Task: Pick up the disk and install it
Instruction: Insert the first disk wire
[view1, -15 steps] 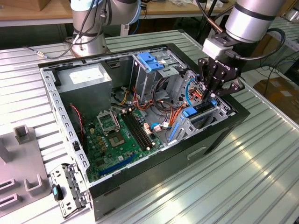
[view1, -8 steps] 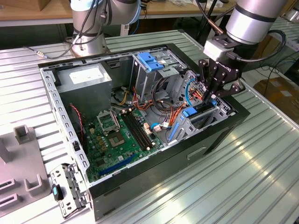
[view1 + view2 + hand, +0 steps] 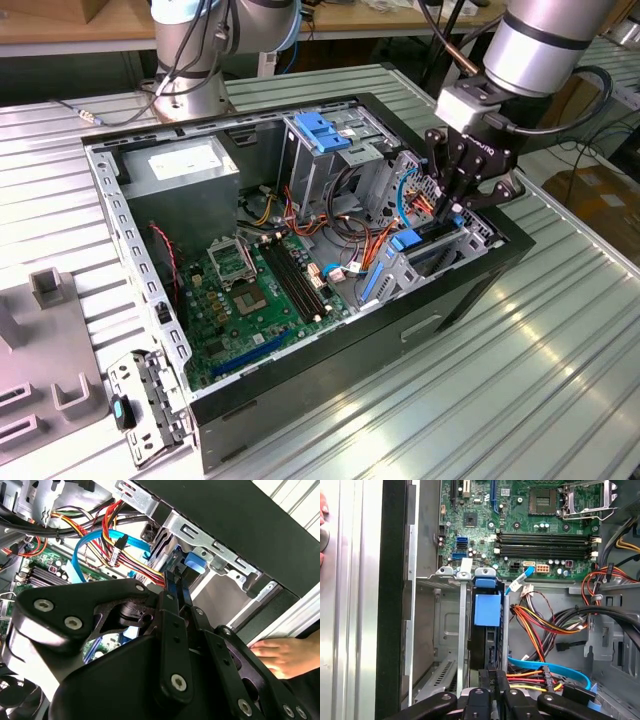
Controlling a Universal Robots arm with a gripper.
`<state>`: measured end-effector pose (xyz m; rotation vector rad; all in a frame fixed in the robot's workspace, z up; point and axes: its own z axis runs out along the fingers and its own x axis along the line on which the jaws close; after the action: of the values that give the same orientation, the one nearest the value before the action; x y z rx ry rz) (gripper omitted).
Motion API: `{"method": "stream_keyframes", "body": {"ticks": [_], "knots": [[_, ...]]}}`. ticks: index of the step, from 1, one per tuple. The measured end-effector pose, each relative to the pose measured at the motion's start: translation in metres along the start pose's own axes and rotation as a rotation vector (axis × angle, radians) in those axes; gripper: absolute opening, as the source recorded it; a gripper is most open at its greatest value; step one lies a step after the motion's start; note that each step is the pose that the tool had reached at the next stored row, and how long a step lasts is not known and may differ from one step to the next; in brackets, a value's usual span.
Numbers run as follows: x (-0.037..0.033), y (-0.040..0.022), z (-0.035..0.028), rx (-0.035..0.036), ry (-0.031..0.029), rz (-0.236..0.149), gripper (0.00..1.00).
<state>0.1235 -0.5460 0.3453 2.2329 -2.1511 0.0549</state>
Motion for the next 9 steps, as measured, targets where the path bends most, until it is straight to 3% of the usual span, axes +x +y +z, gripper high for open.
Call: {"method": "stream_keyframes", "body": {"ticks": [9], "knots": [[0.0000, 0.0000, 0.0006, -0.0002, -0.0029, 0.000, 0.17]]}}
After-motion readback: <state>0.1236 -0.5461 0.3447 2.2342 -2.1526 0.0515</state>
